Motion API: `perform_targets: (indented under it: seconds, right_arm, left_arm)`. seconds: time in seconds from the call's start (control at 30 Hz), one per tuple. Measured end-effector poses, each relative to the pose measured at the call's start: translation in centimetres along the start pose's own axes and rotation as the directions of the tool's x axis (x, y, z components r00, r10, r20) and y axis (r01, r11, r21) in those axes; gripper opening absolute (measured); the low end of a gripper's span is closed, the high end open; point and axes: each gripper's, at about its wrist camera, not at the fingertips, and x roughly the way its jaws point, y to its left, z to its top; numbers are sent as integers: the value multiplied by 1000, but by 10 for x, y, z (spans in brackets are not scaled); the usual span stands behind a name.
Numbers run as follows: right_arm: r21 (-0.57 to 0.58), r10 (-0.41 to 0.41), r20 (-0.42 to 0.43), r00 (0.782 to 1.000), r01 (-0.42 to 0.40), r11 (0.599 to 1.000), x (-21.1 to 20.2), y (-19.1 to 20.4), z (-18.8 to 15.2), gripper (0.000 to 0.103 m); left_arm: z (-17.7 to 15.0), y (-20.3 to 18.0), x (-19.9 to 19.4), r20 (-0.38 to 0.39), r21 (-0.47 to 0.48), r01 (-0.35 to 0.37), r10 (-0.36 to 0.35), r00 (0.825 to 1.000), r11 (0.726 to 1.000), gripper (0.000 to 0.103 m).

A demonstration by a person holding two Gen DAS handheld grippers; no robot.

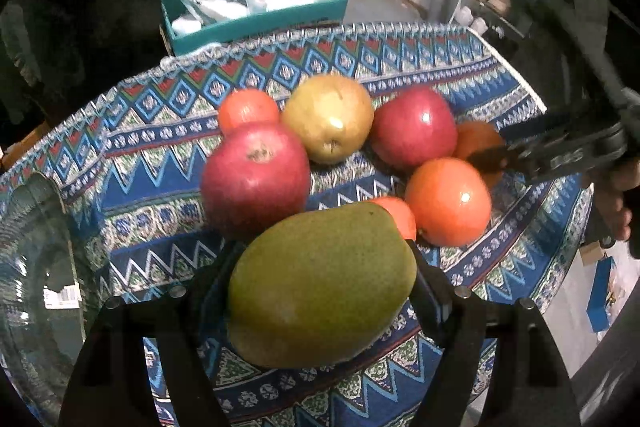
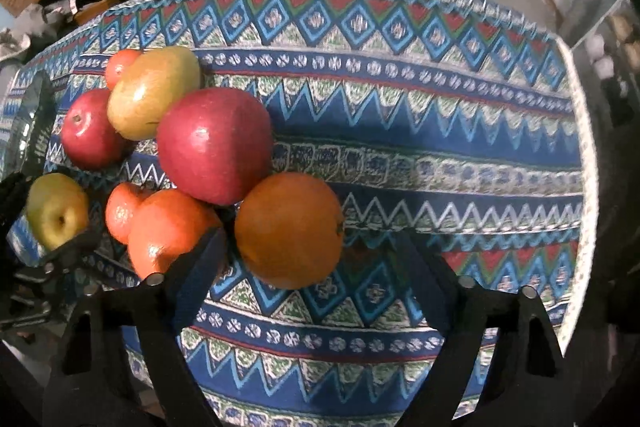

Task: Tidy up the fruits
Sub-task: 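Lift the mango with the left tool while the right tool grasps and lifts the large orange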

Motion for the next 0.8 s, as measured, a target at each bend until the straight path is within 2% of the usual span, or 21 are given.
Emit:
perform_targets:
  seconds: [0.13, 0.23, 0.3, 0.33, 0.53, 0.8]
  right_arm:
    - [-3, 1, -26, 1000, -1, 1000, 14, 0, 1, 84]
    - [-20, -3, -26, 1000, 2, 1000, 22, 3, 1, 77]
    - [-36, 2, -20, 1000, -2, 999, 26, 7, 0, 61]
    - [-40, -3, -15, 1000, 2, 999, 27, 8, 0, 58]
    - [-65, -46, 43, 998, 49, 997, 24, 25, -7, 57]
    - [-64, -79, 205, 976, 94, 994, -26, 34, -11, 57]
  left_arm:
    - [4, 0, -10, 39, 5, 0, -1, 999, 1000, 79]
    - [7, 0, -16, 58, 9, 4, -5, 998, 1000, 79]
    - [7, -3, -20, 71, 15, 1, -2, 998, 1000, 79]
    - [8, -4, -23, 79, 20, -2, 0, 997, 1000, 79]
    - [12, -7, -39, 124, 17, -14, 12, 992, 1000, 79]
    - [16, -8, -62, 196, 23, -42, 37, 980, 999, 79]
